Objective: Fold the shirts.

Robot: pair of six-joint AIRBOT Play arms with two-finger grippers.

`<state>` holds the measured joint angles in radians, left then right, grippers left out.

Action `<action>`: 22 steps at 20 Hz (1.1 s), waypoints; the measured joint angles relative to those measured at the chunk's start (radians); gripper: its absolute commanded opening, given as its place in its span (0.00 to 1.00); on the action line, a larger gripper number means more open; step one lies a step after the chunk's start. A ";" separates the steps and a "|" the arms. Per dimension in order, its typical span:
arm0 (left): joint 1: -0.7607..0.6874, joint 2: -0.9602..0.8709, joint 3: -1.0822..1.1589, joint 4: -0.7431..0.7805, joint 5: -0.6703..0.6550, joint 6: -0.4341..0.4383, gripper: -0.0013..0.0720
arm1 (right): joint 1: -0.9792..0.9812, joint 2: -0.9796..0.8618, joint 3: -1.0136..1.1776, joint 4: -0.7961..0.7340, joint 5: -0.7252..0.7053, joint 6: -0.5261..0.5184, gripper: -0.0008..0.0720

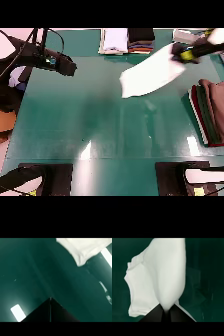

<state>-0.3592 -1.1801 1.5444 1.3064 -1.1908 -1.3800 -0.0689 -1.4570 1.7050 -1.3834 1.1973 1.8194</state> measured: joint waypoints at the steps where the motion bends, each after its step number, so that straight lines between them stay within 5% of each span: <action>1: -0.013 0.000 0.000 -0.002 0.001 -0.002 0.05 | -0.071 0.014 0.006 -0.007 0.013 -0.003 0.03; 11: -0.068 0.000 0.000 -0.017 -0.007 -0.030 0.05 | -0.566 0.047 0.031 0.083 0.040 -0.055 0.03; 22: -0.070 0.000 0.000 -0.021 -0.030 -0.034 0.05 | -0.659 0.095 0.303 0.198 0.076 -0.079 0.03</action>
<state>-0.4290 -1.1801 1.5444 1.2850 -1.2209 -1.4139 -0.7277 -1.3624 2.0083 -1.1851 1.2732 1.7401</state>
